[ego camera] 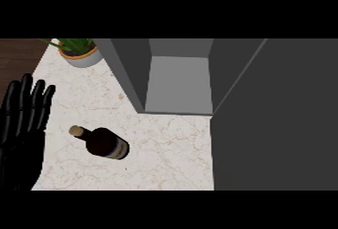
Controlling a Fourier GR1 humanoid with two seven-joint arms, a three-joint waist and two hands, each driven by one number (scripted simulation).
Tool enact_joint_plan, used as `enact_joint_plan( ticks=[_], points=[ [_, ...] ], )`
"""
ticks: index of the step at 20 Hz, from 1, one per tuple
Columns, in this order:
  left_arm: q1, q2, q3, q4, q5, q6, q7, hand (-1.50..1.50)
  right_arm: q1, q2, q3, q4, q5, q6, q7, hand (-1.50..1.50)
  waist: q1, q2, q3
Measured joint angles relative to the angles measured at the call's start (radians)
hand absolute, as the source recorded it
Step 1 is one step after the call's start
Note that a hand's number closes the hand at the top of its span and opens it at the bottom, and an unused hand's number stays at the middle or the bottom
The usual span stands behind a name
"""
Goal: Pick up the wine, place it into the cabinet and close the cabinet
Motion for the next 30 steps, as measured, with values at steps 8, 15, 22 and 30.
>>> enact_joint_plan(
  ticks=[8,15,22,30],
  points=[
    [-0.083,-0.053,-0.003,0.042,-0.15,0.246,0.089,-1.5,0.069,-0.023,0.024,-0.034,-0.089,0.089,0.03,-1.5,-0.038,-0.029,0.011],
    [-0.203,-0.07,-0.092,0.077,-0.116,0.49,0.239,-1.5,0.121,-0.077,0.028,-0.126,-0.255,0.189,0.174,-1.5,-0.042,-0.034,0.013],
    [-0.287,-0.073,-0.167,0.1,-0.172,0.62,0.325,-1.5,0.167,-0.082,0.006,-0.237,-0.324,0.21,0.274,-1.5,-0.037,-0.035,0.013],
    [-0.299,-0.074,-0.25,0.103,-0.23,0.704,0.357,-1.5,0.138,-0.085,-0.053,-0.256,-0.369,0.227,0.346,-1.5,-0.034,-0.035,0.013]
  ],
)
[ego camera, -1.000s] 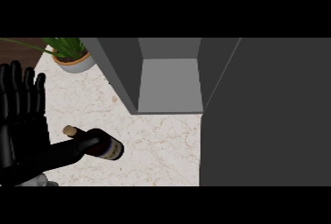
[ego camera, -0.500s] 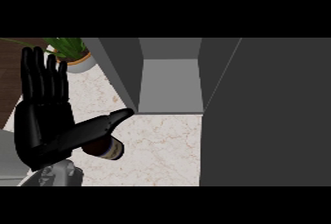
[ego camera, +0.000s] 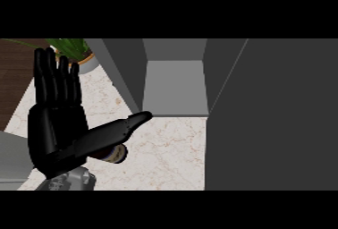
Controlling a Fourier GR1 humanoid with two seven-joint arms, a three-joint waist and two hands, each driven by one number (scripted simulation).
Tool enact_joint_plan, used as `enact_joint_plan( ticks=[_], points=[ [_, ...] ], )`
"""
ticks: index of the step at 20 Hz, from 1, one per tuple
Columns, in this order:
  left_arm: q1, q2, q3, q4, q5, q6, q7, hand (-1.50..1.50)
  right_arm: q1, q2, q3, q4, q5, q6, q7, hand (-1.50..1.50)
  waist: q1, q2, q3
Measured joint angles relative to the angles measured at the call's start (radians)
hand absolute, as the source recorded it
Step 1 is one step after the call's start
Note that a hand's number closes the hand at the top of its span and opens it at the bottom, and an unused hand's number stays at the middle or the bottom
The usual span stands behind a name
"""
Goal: Pick up the wine, place it into the cabinet and close the cabinet
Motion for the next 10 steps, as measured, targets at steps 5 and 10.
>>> enact_joint_plan(
  ticks=[5,10],
  points=[
    [-0.023,0.0,-0.025,0.006,-0.043,0.035,0.044,-1.5,-0.025,0.013,-0.003,-0.002,-0.005,-0.001,0.032,-1.5,0.001,0.0,0.0],
    [0.018,0.007,-0.035,-0.006,-0.044,0.042,0.03,-1.5,-0.038,0.035,0.012,0.0,0.014,0.001,0.044,-1.5,0.002,0.0,0.0]
  ],
)
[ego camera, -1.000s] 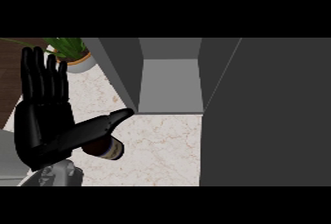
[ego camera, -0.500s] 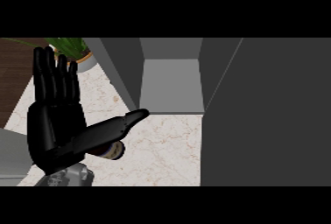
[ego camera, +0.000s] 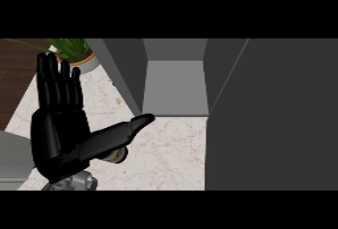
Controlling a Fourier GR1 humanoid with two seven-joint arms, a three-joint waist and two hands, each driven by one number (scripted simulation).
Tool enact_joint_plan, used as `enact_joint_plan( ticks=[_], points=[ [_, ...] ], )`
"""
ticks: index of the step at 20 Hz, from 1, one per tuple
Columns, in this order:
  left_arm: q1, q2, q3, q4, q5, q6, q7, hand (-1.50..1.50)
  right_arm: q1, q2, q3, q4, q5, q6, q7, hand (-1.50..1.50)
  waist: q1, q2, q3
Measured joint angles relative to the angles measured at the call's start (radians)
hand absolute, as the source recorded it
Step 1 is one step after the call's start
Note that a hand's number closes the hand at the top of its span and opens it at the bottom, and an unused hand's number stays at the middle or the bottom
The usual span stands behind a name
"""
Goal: Pick up the wine, place it into the cabinet and close the cabinet
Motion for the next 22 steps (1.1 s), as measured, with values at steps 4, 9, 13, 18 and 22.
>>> enact_joint_plan(
  ticks=[4,9,13,18,22],
  points=[
    [0.049,0.0,-0.011,-0.033,-0.033,0.006,0.024,-1.5,-0.01,0.015,0.019,-0.011,0.018,-0.014,0.017,-1.5,0.001,0.0,0.0],
    [0.095,-0.004,-0.014,-0.055,-0.067,0.011,0.041,-1.5,-0.023,0.021,0.019,-0.014,0.03,-0.019,0.035,-1.5,0.001,0.0,0.0],
    [0.178,0.004,-0.023,-0.094,-0.066,0.01,0.017,-1.5,-0.004,0.032,0.026,-0.016,0.039,-0.005,0.019,-1.5,0.001,0.0,0.0],
    [0.282,0.024,-0.003,-0.135,-0.022,-0.016,-0.036,-1.5,-0.032,0.029,0.005,-0.014,0.035,-0.009,0.04,-1.5,0.003,0.0,0.0],
    [0.35,0.023,0.013,-0.113,0.037,-0.037,-0.116,-1.5,-0.032,0.02,-0.022,-0.013,0.023,0.004,0.046,-1.5,0.002,0.0,-0.001]
  ],
)
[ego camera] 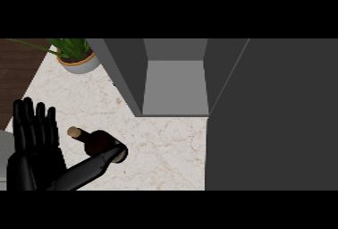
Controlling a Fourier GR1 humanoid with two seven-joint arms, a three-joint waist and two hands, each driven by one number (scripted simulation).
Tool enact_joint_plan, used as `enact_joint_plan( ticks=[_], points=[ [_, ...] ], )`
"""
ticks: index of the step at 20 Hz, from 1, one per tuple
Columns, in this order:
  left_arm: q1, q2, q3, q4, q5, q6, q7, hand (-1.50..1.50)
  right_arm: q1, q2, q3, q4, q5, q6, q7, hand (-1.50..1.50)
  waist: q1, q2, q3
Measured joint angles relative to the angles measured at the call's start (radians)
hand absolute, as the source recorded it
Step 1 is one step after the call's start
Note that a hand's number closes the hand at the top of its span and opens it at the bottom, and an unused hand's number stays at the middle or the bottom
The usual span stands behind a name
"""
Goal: Pick up the wine, place it into the cabinet and close the cabinet
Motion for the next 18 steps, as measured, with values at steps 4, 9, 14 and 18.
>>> enact_joint_plan(
  ticks=[4,9,14,18],
  points=[
    [0.071,0.002,0.03,0.019,0.074,-0.03,-0.088,-1.5,-0.014,0.0,-0.009,0.005,-0.007,0.004,0.008,-1.5,0.001,0.0,0.0],
    [0.13,-0.016,0.033,0.078,0.137,-0.041,-0.199,-1.5,-0.023,0.011,0.003,0.002,0.001,-0.001,0.02,-1.5,0.001,0.0,0.0],
    [0.201,-0.009,0.078,0.127,0.236,-0.101,-0.311,-1.5,-0.018,0.018,0.005,0.01,0.005,0.013,0.006,-1.5,0.002,0.0,0.0],
    [0.205,-0.015,0.118,0.23,0.293,-0.151,-0.399,-1.5,-0.007,0.034,0.034,0.0,0.022,0.012,0.012,-1.5,0.001,0.0,0.0]
  ],
)
